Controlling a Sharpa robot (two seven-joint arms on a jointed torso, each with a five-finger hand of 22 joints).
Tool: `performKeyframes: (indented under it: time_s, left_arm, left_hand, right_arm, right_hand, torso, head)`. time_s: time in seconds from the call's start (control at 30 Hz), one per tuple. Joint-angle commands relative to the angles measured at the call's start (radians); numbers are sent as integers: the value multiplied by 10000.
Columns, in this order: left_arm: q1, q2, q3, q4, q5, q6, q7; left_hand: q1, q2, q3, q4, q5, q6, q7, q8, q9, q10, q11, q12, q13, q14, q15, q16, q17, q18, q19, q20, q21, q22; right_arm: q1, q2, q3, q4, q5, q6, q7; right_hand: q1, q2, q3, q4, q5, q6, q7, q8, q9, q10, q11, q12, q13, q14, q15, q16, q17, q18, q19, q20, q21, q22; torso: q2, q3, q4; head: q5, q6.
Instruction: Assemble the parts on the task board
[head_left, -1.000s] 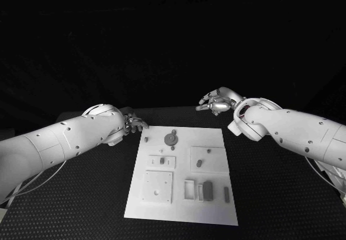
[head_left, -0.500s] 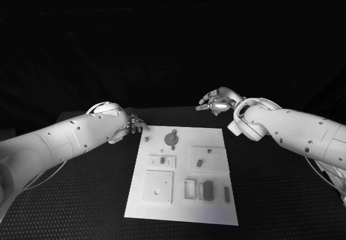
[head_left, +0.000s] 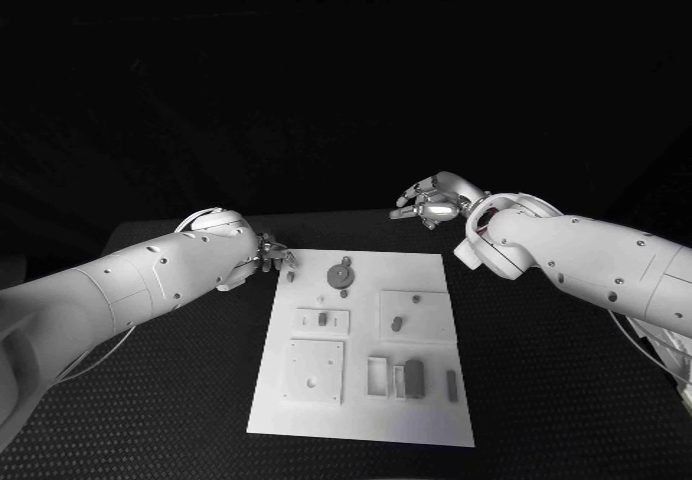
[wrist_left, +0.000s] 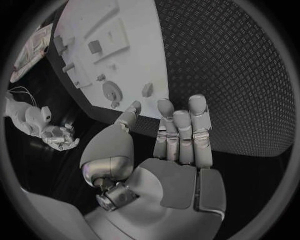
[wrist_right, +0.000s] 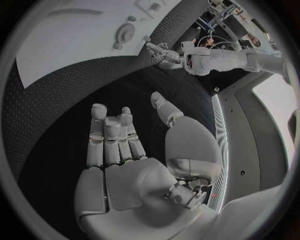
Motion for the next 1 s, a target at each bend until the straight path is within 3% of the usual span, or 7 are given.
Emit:
performKeyframes:
  time_s: [0.03, 0.63, 1.0]
  left_arm:
    - [8, 24, 4, -25, -142, 315, 114]
    - [-36, 28, -8, 112, -142, 12, 277]
    - [-35, 22, -11, 202, -45, 405, 360]
  left_hand:
    - [-10, 1, 95, -3, -59, -197, 186, -13, -18, -19, 27, 10, -11, -26, 41, 0, 6, 371, -39, 32, -59, 24]
    - [72, 124, 143, -108, -10, -75, 154, 66, -82, 18, -3, 113, -11, 17, 15, 90, 37, 399, 37, 30, -9, 108]
    - [115, 200, 155, -176, -1, -50, 142, 91, -117, 35, -16, 157, -16, 36, 1, 121, 45, 407, 71, 23, 11, 144]
  right_arm:
    - [-2, 8, 5, 21, -7, 124, 33]
    - [-2, 64, 5, -21, -7, 134, 37]
    - [-2, 45, 5, -1, -7, 131, 26]
  right_hand:
    - [-51, 17, 0, 41, 31, -23, 64, -58, -17, -41, 2, 68, -19, -69, 17, 63, -18, 151, -29, 32, -54, 105]
    - [-56, 17, 0, 45, 31, -27, 66, -58, -17, -41, 5, 73, -24, -69, 19, 67, -21, 151, -29, 33, -54, 107]
    - [-55, 17, 0, 45, 31, -28, 67, -58, -18, -41, 6, 75, -27, -70, 20, 69, -23, 151, -30, 33, -54, 108]
  torso:
    - [-17, 13, 22]
    - [-33, 9, 10]
    - [-37, 13, 16]
  head:
    - [-8, -40]
    - [0, -73]
    - [-6, -138]
